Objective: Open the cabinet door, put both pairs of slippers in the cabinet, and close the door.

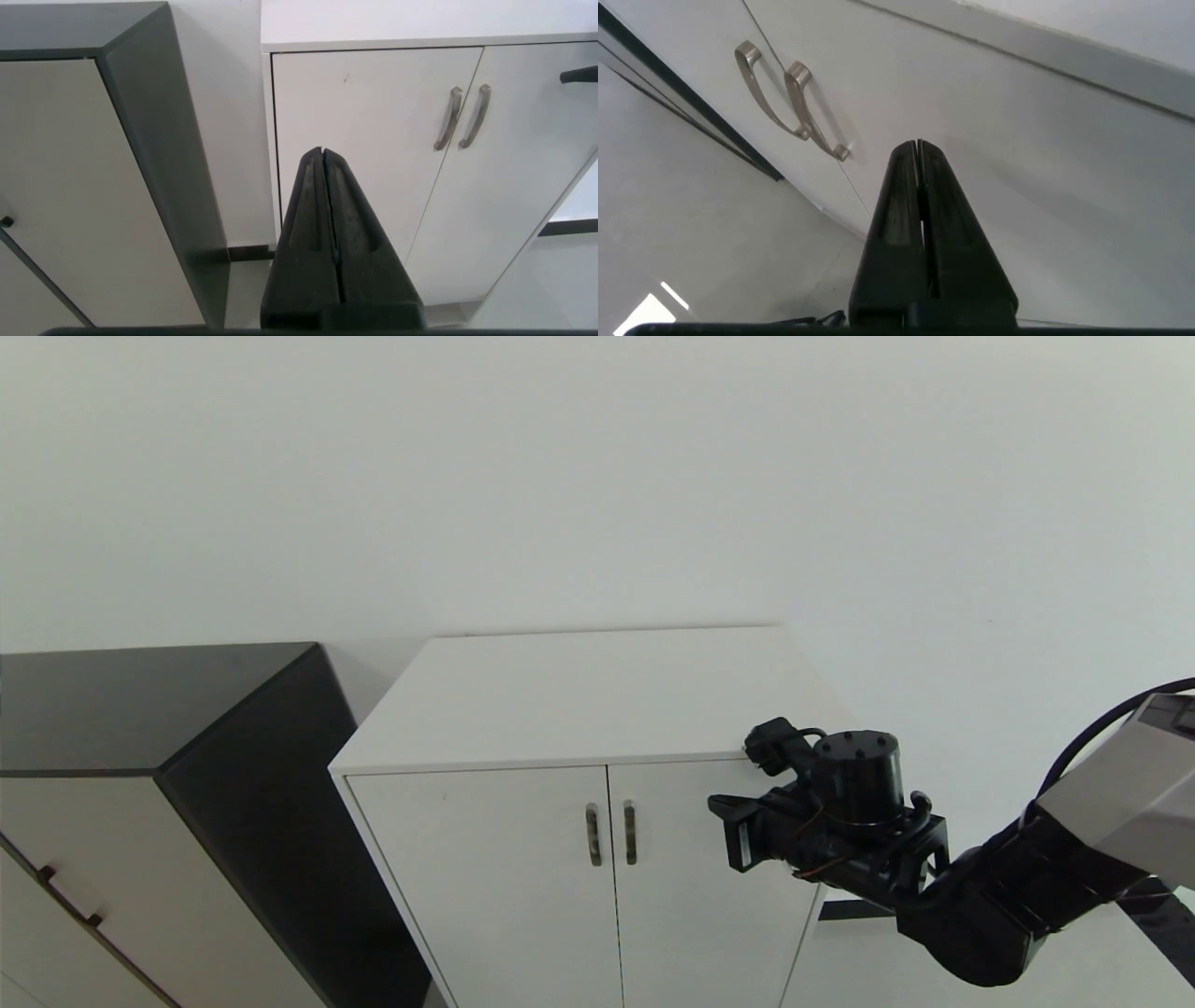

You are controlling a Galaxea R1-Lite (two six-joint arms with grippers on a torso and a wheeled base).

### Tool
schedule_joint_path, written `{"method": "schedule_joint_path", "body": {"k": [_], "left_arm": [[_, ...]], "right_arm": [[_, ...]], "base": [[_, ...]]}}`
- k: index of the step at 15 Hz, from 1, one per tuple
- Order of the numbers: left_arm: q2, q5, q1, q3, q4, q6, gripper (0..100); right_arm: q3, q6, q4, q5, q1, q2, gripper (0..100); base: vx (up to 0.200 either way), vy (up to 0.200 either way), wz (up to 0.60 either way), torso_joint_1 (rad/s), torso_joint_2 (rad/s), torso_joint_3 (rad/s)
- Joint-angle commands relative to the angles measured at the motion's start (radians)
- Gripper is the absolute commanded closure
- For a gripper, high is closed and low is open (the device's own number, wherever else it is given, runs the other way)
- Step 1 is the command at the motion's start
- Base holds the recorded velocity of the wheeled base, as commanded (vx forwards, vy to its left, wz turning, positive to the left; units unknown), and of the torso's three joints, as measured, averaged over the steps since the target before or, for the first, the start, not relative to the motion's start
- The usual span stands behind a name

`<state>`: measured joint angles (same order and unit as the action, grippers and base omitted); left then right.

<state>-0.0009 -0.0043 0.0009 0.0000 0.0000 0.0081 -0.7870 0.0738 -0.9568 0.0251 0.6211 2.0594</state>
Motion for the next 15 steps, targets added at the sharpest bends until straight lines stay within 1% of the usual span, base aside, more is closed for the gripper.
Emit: {"method": "schedule_joint_path", "body": {"k": [1, 11, 14, 15], "left_arm": [[0.001, 0.001, 0.001, 0.0, 0.0, 0.0, 100], [0.001, 0.0, 0.001, 0.0, 0.0, 0.001, 100], [0.001, 0.0, 0.001, 0.0, 0.0, 0.001, 100], [0.001, 0.0, 0.001, 0.0, 0.0, 0.001, 100]], "right_arm": [[-0.012, 0.0, 0.001, -0.001, -0.001, -0.007, 100], [-0.083, 0.001, 0.007, -0.001, -0.032, 0.044, 100], [-0.078, 0.001, 0.007, 0.001, -0.032, 0.031, 100], [-0.046, 0.0, 0.006, -0.001, -0.02, -0.016, 100]], "base": [[0.0, 0.0, 0.0, 0.0, 0.0, 0.0], [0.0, 0.0, 0.0, 0.0, 0.0, 0.0], [0.0, 0.0, 0.0, 0.0, 0.0, 0.0], [0.0, 0.0, 0.0, 0.0, 0.0, 0.0]]}}
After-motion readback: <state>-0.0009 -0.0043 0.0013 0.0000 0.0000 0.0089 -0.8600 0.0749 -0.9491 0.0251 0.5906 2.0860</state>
